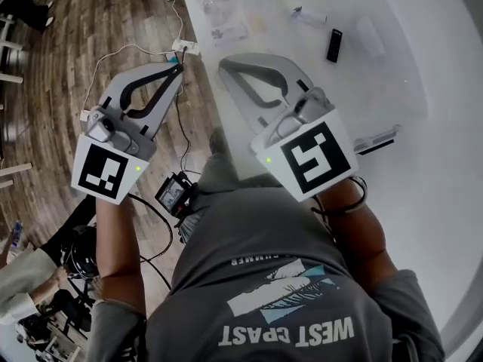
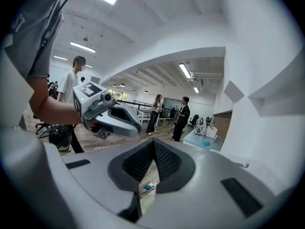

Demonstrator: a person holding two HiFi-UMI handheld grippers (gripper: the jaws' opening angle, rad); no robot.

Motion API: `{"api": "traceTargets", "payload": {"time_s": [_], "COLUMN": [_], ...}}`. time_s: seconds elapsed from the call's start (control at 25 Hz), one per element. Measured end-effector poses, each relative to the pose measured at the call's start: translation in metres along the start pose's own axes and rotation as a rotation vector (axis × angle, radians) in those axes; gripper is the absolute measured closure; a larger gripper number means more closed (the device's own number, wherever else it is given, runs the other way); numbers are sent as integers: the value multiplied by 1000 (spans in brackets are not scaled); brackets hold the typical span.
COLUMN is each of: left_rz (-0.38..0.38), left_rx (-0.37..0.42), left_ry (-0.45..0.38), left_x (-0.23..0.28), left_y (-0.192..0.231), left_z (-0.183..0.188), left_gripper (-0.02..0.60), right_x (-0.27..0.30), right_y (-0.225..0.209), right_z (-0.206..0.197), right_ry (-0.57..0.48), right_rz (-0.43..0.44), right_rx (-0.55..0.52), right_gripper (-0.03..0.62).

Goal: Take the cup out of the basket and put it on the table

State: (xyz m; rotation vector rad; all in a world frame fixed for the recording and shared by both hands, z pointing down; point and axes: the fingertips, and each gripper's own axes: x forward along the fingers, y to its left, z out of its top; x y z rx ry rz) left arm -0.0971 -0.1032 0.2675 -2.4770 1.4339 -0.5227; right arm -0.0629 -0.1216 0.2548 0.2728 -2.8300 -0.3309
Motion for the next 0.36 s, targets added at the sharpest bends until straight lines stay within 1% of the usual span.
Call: {"api": "traceTargets", "payload": {"time_s": [0.16, 0.36], "left_rz": [-7, -15], "left_rx": [19, 36], "left_ry": [-1, -3], "left_x": [-3, -11], "left_y": [-4, -4], "left_z": [11, 25], "left_gripper": [572, 572], "right_x": [-17, -34], "right_y": [-1, -2], "right_z": [21, 48], "right_ry": [-23, -45], "right_rz": [-8, -33], "right_rx": [-25, -9], "right_gripper": [583, 583]}}
